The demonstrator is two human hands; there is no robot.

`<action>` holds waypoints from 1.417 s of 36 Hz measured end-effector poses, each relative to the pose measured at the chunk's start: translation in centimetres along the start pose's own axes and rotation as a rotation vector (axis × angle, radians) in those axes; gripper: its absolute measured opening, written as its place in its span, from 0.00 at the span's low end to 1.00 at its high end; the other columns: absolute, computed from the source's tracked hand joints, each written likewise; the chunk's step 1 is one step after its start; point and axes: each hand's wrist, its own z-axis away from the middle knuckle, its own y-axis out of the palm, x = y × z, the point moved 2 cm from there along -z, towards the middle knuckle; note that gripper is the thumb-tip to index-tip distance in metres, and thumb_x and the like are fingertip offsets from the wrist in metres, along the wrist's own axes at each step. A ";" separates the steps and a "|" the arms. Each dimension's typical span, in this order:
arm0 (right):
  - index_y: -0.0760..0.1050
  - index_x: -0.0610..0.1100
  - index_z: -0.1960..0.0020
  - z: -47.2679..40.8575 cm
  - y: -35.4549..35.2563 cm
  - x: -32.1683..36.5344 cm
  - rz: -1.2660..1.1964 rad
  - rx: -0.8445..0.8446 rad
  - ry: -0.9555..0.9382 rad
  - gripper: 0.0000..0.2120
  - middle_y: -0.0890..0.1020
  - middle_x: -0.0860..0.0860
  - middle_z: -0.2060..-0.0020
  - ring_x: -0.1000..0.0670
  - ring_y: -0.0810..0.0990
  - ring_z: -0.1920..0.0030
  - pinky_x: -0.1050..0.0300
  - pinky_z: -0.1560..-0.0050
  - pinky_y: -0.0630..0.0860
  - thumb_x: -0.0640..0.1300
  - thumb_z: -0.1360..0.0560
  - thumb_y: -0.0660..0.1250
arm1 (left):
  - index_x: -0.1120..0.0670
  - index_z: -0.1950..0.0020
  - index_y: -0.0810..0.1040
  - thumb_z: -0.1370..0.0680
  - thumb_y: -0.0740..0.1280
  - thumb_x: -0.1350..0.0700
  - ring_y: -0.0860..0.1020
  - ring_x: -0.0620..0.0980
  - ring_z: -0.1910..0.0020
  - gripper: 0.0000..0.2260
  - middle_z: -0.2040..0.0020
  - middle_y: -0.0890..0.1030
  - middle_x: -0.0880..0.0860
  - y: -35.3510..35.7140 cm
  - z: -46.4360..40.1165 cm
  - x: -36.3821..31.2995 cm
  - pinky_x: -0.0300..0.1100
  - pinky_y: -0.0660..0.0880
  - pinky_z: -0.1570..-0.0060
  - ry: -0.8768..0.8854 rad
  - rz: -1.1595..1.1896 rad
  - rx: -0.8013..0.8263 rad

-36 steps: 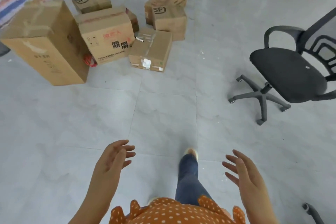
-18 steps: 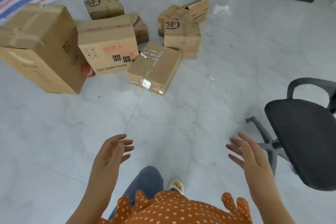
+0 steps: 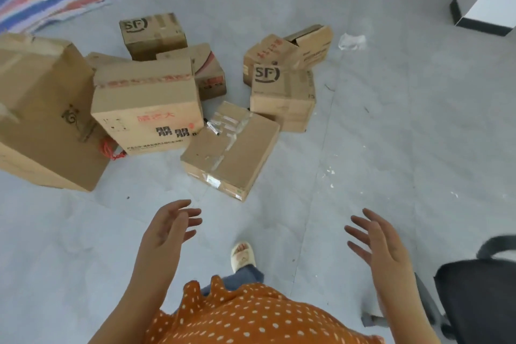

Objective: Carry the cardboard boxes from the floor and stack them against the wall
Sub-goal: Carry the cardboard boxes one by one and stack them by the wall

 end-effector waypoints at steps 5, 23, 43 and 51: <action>0.70 0.50 0.38 -9.2 3.9 5.3 0.034 0.044 -0.027 0.12 0.79 0.52 0.45 0.53 0.80 0.47 0.58 0.46 0.79 0.47 0.18 0.53 | 0.48 0.46 0.75 0.19 0.57 0.59 0.80 0.49 0.49 0.10 0.49 0.81 0.51 2.0 -7.9 -4.1 0.42 0.76 0.48 -0.008 -0.007 -0.025; 0.68 0.48 0.38 -48.6 21.1 13.5 0.498 0.680 -0.001 0.11 0.76 0.48 0.41 0.47 0.78 0.44 0.49 0.37 0.72 0.45 0.18 0.52 | 0.49 0.46 0.75 0.18 0.57 0.61 0.80 0.52 0.49 0.10 0.51 0.81 0.51 12.9 -30.5 -2.3 0.46 0.74 0.47 -0.431 0.093 -0.491; 0.73 0.34 0.37 -76.6 43.0 -15.7 1.052 0.902 0.121 0.17 0.76 0.37 0.40 0.40 0.76 0.41 0.46 0.38 0.71 0.45 0.20 0.57 | 0.52 0.22 0.54 0.19 0.59 0.51 0.65 0.56 0.29 0.26 0.26 0.64 0.56 26.6 -48.8 29.8 0.51 0.66 0.34 -1.085 -0.084 -0.482; 0.61 0.34 0.28 -83.5 46.9 -30.6 1.272 0.774 -0.024 0.26 0.68 0.36 0.31 0.37 0.68 0.32 0.51 0.38 0.65 0.52 0.18 0.56 | 0.57 0.28 0.62 0.20 0.60 0.44 0.71 0.53 0.42 0.26 0.32 0.70 0.56 29.9 -49.2 46.1 0.47 0.68 0.43 -1.219 0.218 -0.498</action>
